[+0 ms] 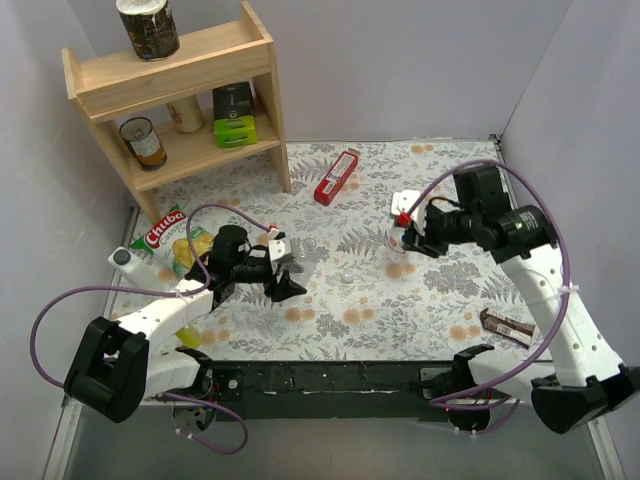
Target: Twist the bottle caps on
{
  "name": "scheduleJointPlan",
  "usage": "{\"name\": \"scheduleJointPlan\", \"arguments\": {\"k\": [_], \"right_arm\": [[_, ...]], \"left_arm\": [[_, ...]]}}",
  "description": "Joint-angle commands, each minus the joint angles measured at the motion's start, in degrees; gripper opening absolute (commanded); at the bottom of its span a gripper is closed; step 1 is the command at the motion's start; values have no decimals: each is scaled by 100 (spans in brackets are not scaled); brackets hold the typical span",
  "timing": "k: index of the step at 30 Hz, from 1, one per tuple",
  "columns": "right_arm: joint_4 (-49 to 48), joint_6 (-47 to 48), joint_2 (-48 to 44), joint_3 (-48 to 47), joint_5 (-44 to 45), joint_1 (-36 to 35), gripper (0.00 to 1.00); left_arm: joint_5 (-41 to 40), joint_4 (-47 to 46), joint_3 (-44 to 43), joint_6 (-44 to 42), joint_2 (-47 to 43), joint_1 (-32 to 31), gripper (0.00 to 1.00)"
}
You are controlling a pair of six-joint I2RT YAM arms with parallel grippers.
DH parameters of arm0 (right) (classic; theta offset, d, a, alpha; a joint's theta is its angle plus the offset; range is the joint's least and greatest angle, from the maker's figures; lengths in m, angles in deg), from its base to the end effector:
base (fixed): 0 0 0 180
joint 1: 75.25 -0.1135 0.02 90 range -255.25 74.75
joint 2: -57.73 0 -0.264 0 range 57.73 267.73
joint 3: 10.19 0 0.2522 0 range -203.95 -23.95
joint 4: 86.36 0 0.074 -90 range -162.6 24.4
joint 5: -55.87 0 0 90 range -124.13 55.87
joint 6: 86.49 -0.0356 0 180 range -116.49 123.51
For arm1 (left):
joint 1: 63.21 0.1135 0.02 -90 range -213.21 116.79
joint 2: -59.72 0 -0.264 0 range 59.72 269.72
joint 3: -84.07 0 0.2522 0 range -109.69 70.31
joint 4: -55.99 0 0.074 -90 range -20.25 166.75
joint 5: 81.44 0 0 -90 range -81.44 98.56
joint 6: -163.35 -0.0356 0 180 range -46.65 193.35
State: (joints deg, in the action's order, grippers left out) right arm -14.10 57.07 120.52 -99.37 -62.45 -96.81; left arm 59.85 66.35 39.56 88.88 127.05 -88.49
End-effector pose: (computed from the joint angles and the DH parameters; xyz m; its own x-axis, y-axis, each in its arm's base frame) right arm 0.1785 0.0887 0.3848 0.1109 -0.7177 -0.6875 -0.9116 0.2020 -0.3579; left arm 0.1973 -0.1239 0.2066 -0.7064 0.1484 -0.6921 0.6938 0.3387 -0.6355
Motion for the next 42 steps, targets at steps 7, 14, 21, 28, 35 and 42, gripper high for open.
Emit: {"name": "scheduleJointPlan", "arguments": {"k": [7,14,21,28,35,42], "right_arm": [[926,-750,1893,-2617,80,-2140,25],[1111,-479,2598,-3515,142,-2966,27],[619,-434,2721,-3216,353,-3495,27],[303,-478,2827,-3058,564,-3697,28],[127,-496,2871,-3005,819,-3768,28],[390,-390,2923,-3014,732,-3777,28]], "left_arm": [[549,-2006,578,-50,26,-82,0],[505,-1963,763,-200,-80,-188,0],[505,-1665,754,-155,-194,-320,0],[531,-1515,692,-111,-326,-355,0],[540,-1462,666,-243,-387,-364,0],[470,-1497,719,-296,-458,-364,0]]}}
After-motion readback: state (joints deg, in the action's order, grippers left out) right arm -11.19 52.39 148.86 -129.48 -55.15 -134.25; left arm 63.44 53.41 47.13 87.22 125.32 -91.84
